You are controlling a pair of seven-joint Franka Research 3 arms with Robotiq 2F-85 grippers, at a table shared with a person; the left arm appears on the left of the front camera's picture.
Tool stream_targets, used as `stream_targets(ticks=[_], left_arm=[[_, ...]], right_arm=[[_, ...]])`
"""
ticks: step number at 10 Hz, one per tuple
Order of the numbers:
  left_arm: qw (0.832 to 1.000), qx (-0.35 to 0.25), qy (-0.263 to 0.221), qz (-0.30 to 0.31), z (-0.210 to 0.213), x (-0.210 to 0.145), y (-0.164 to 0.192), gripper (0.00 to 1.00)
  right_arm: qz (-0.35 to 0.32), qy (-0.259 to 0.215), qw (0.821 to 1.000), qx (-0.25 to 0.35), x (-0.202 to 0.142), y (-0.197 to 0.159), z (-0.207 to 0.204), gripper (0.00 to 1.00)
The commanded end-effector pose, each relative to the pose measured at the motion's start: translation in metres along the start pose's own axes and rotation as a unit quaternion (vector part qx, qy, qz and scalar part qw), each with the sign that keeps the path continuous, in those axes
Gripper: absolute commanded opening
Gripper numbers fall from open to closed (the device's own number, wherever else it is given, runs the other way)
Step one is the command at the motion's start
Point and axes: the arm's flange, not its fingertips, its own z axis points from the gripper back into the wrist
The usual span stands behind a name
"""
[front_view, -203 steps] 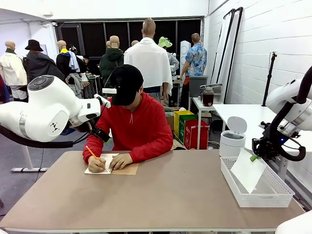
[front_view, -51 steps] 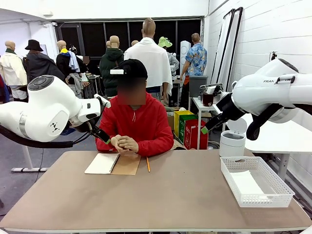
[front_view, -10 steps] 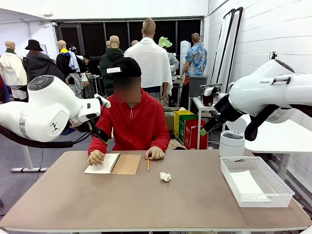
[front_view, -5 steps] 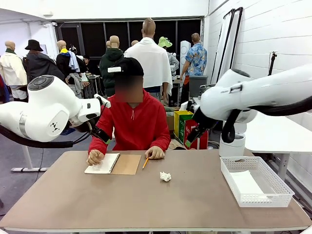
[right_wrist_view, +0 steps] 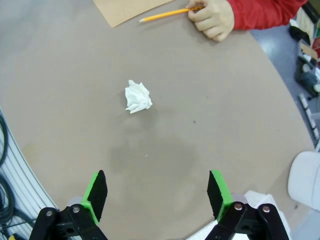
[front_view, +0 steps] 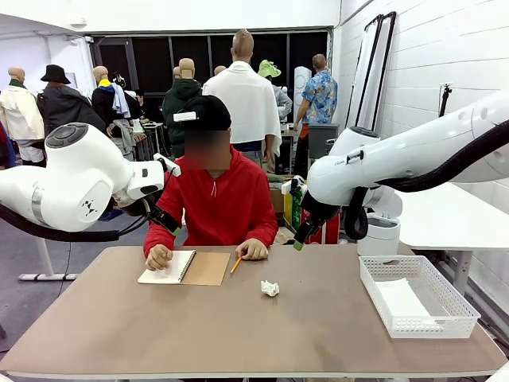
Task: Sort the paper based on its condition.
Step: If a person hands you a paper, place it in the Organizing basket , and if it's crumpled, put it in the Trash can.
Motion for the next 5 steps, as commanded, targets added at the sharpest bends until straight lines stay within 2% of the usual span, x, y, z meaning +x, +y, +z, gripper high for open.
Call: stream_targets(ticks=[1,5], left_arm=[[1.0,0.0,0.001,-0.002,0.0001,-0.0005,0.0005,1.0],[1.0,0.0,0.001,-0.002,0.0001,-0.0005,0.0005,1.0]], right_arm=[[-0.001,-0.002,1.0,0.003,-0.0026,0.0018,0.0039,1.0],[0.0,-0.002,1.0,0.0,0.0005,0.0009,0.0025,1.0]])
